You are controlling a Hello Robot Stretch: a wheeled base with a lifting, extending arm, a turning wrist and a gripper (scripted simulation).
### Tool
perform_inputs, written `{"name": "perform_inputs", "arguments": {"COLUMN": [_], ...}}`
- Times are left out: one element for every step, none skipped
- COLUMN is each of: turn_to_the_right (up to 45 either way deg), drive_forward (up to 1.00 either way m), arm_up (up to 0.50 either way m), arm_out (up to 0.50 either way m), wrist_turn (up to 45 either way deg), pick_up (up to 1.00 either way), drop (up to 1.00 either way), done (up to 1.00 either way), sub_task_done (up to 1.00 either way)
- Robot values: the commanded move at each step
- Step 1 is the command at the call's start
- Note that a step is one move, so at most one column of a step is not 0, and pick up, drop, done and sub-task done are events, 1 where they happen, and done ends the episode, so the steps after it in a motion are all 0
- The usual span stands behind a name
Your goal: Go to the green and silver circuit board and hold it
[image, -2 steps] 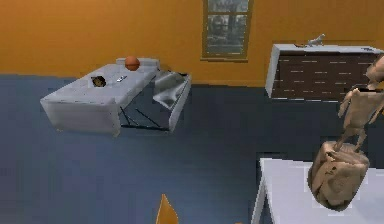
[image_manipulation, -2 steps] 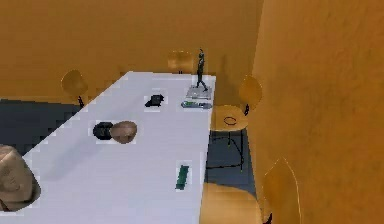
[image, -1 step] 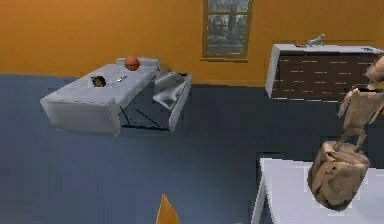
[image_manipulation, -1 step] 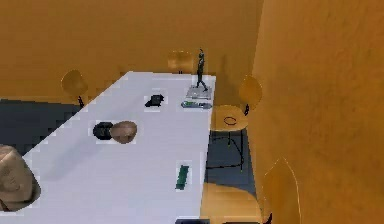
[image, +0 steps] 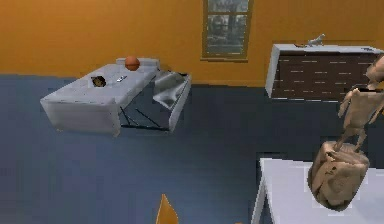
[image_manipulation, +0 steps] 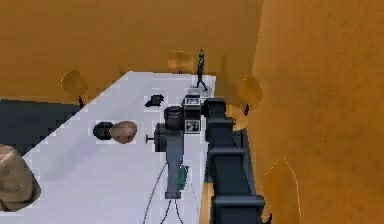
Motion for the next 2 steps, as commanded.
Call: {"name": "perform_inputs", "arguments": {"turn_to_the_right": [0.0,0.0], "drive_forward": [0.00,0.00], "arm_up": [0.00,0.00], "arm_out": [0.00,0.00], "wrist_turn": [45.0,45.0], "pick_up": [0.00,0.00], "drop": [0.00,0.00], "done": [0.00,0.00], "sub_task_done": [0.00,0.00]}}
